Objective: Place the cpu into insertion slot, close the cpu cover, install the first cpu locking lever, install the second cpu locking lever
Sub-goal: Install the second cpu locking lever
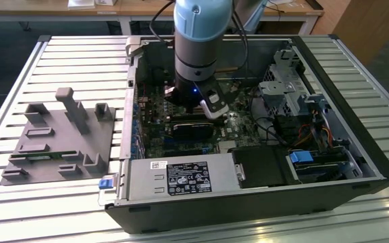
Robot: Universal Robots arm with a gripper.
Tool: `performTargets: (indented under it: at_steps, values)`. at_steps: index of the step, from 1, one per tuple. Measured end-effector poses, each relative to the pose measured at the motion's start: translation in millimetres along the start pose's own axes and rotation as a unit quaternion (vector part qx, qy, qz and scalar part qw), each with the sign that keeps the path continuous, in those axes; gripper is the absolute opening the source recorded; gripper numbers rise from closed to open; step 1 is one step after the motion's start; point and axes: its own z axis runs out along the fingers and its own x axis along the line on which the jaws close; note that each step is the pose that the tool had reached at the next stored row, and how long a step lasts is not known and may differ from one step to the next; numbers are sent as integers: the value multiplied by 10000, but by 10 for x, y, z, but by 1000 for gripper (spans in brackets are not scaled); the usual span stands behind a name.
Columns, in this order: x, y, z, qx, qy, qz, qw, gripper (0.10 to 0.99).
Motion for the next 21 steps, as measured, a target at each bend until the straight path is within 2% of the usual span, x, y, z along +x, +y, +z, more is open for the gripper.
performTargets:
  at_steps: [6,10,16,21]
  values:
    - [-2,-43,-13,-6,1,1,10000,106]
    - [-2,-40,-30,-15,1,0,10000,106]
    - [-1,-16,-126,-28,2,0,10000,106]
    - [-6,-22,-134,-31,2,0,10000,106]
